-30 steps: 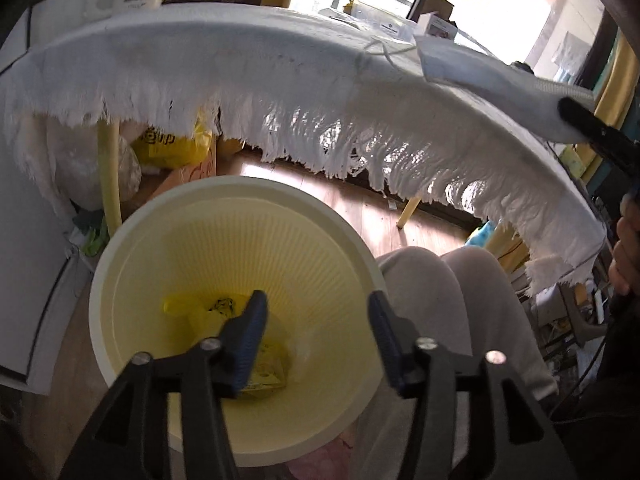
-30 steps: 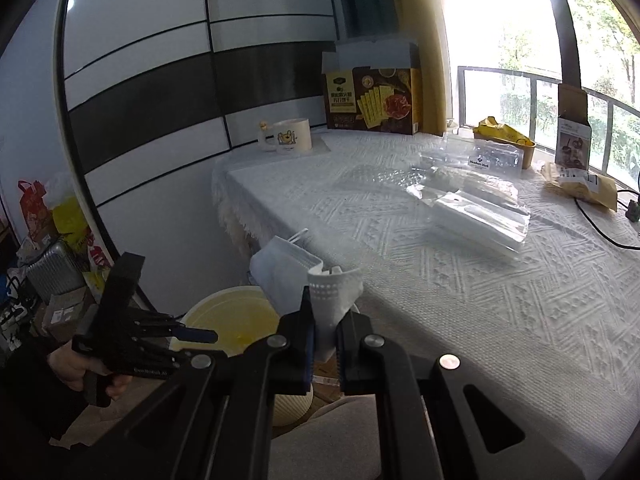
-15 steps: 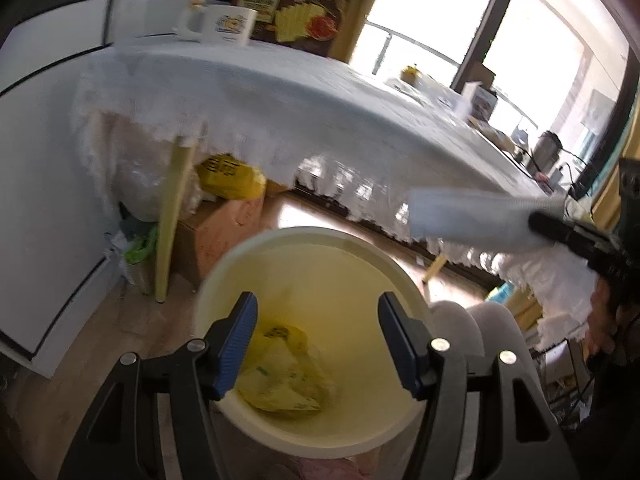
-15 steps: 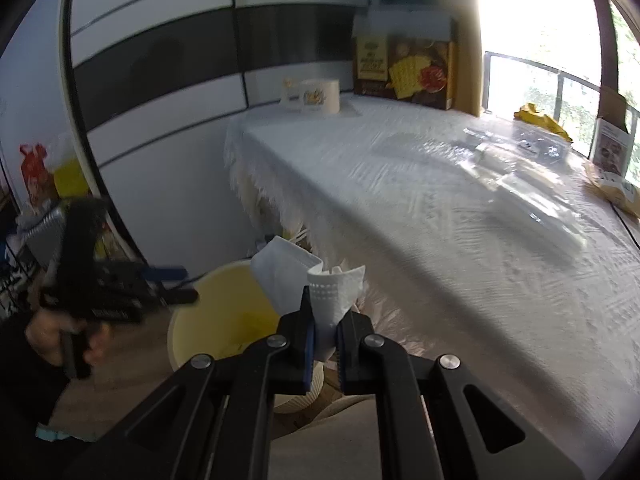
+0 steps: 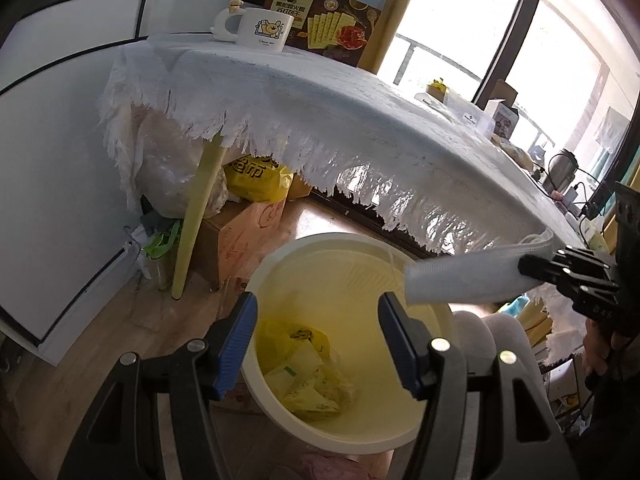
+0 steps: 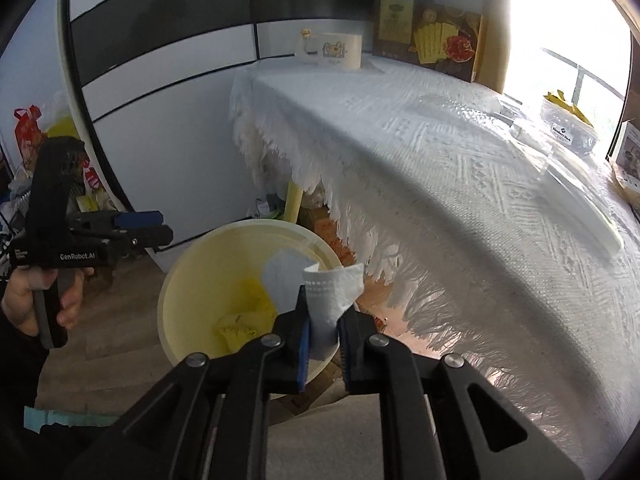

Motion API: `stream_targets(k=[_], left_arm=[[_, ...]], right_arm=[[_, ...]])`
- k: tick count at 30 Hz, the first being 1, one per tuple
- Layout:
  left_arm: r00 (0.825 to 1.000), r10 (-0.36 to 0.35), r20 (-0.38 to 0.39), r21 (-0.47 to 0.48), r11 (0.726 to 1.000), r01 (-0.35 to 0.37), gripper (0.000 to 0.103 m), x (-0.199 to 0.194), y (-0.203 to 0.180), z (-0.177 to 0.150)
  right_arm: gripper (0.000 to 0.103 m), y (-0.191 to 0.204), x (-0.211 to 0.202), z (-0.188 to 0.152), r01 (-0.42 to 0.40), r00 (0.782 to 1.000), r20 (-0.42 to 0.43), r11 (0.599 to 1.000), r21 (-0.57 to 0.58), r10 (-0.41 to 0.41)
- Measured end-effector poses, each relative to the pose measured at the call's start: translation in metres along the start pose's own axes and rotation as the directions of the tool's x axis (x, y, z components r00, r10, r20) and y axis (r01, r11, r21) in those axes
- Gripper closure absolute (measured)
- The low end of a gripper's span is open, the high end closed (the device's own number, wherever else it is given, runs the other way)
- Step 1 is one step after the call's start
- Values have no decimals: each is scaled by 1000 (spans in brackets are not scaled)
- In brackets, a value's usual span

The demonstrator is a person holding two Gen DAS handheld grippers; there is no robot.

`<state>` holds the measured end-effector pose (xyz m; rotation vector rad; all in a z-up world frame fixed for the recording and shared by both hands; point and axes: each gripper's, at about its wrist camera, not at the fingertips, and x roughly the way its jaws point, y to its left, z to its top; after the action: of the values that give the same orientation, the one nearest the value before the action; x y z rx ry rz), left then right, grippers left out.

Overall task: Collect trash
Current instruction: 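Lower the white mask into the bin and open the right gripper, then move both tools back over the table toward the clear plastic packaging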

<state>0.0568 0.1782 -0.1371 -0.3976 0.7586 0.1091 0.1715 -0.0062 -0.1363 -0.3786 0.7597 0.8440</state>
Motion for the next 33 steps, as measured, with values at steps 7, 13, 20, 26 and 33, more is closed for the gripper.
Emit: stream_targets(k=[7,13,20,26,33], left_arm=[[1000,0,10,7,1000,0,40,-5,-5,2],[1000,1,12,28,1000,-1,40,-8,-14,4],[1000,-10,28,64,998,8,40,-13,-34,11],[999,-27,33,105,994,24,40,-9,-58,20],[998,-45,32,148,988,40,40,2,-85,33]], right_arm=[[74,4,-7,0,-18,1000,17,1000,-6,18],[74,-1,-17,-3,-22,999,38,1000,2,22],[74,-14,-33,-7,-16,997,73,1000,21,15],[74,-32,-48,-11,-1,994,109,999,46,-5],[74,-66,-60,-16,29,989,138,995,94,-42]])
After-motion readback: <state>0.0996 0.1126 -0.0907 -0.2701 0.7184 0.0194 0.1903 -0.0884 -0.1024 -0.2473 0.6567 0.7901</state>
